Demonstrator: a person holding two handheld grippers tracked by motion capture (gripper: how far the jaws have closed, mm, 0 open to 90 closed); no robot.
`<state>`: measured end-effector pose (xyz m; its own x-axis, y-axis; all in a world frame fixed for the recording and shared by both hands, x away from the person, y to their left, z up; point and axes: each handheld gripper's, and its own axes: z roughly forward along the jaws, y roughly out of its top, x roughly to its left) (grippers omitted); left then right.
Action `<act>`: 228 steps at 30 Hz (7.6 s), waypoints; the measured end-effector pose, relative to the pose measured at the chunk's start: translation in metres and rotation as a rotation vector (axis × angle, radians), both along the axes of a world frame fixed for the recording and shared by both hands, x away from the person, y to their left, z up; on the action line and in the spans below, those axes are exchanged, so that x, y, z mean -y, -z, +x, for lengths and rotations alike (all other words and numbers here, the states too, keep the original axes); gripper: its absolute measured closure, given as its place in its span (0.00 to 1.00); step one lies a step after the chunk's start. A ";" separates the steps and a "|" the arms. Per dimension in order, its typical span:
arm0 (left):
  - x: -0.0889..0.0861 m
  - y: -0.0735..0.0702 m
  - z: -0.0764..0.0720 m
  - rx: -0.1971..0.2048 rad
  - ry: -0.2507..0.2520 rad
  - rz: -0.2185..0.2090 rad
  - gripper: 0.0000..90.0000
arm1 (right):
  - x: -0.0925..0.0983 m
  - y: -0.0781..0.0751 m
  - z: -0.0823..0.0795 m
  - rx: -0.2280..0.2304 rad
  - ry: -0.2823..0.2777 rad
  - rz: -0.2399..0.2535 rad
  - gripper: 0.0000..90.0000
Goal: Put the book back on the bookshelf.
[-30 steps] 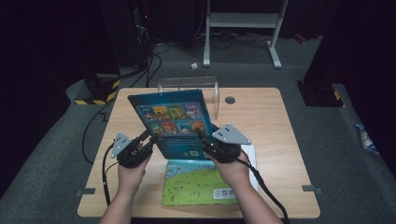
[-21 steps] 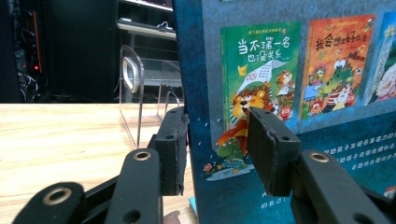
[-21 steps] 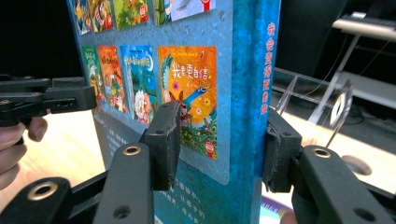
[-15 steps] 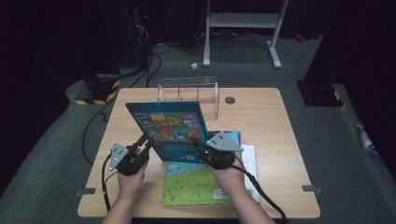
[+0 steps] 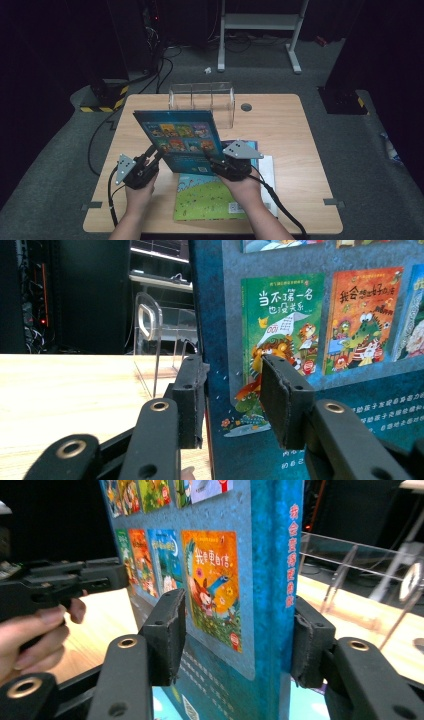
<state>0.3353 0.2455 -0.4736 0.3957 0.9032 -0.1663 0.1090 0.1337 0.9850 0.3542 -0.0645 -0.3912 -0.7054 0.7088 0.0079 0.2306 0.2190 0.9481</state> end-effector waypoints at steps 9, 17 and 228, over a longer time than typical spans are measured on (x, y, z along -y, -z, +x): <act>-0.003 0.000 0.001 -0.018 -0.019 -0.003 0.65 | 0.000 0.000 0.003 0.016 -0.014 -0.018 0.71; -0.006 -0.007 -0.003 -0.020 -0.037 -0.001 0.56 | 0.000 0.004 -0.007 0.006 -0.105 -0.004 0.89; -0.031 -0.086 -0.042 -0.050 -0.005 0.202 0.86 | 0.169 0.089 -0.048 -0.012 0.417 -0.006 0.57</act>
